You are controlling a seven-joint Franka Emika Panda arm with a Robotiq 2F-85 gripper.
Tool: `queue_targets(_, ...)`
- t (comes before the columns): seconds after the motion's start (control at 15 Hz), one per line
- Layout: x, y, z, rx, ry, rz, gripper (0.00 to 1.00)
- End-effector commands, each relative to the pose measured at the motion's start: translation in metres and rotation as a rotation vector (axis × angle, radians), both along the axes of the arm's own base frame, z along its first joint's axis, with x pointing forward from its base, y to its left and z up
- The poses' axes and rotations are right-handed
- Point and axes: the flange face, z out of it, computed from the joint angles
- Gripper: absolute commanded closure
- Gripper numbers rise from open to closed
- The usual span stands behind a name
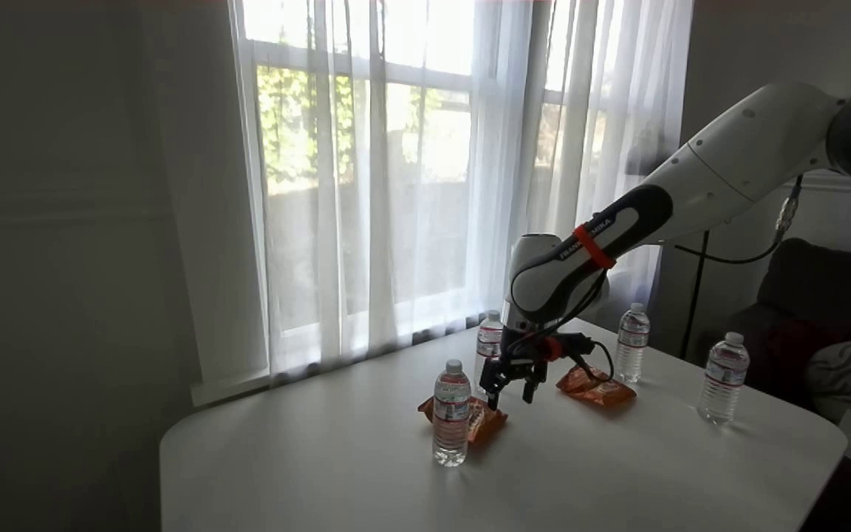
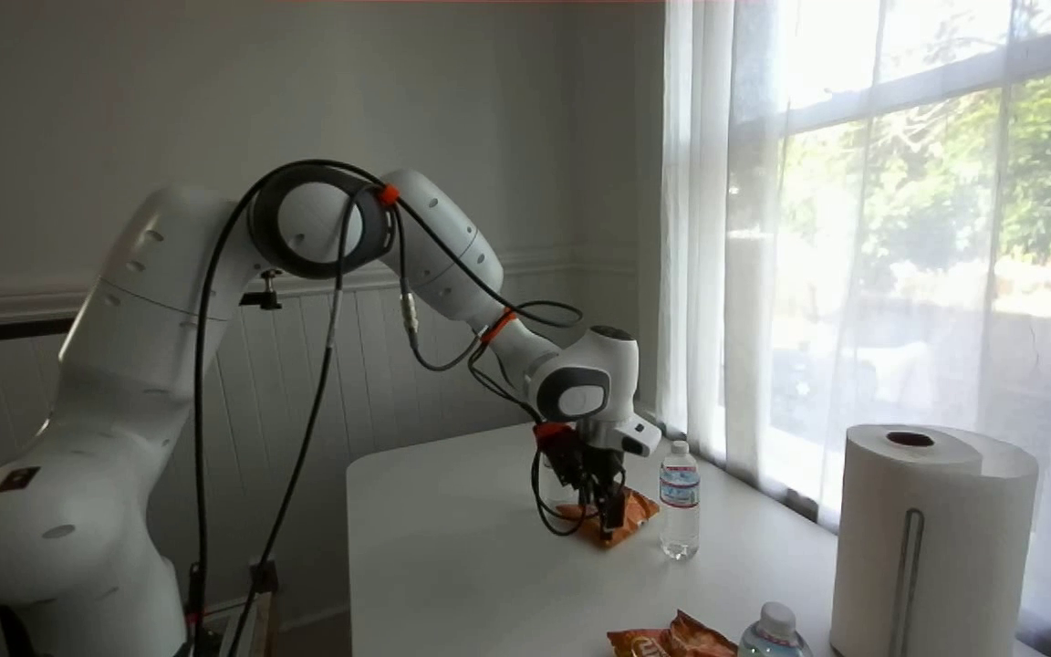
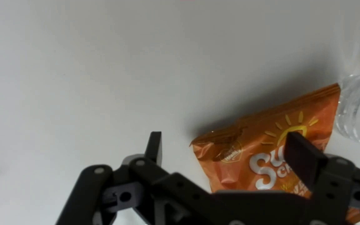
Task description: Pick up the water bottle to the right and move it further to the right on the table, pick up one orange packet and put it next to the water bottle on the right, pick up the bottommost water bottle and place it a little behind the water bottle on the right, pick up the orange packet to the left and put it next to the water bottle by itself
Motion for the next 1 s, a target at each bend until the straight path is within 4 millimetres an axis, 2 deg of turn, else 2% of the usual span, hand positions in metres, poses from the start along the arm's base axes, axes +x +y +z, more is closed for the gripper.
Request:
queue_targets(0.0,0.011,0.014,-0.01,-0.005,-0.027,0.136,0.0)
queue_targets(0.47,0.015,0.024,-0.008,-0.006,-0.111,0.296,0.0)
queue_targets(0.6,0.015,0.026,-0.01,-0.006,-0.128,0.333,0.26)
queue_targets(0.87,0.017,0.032,-0.017,-0.008,-0.157,0.398,0.56)
queue_targets(0.93,0.017,0.033,-0.019,-0.009,-0.164,0.408,0.36)
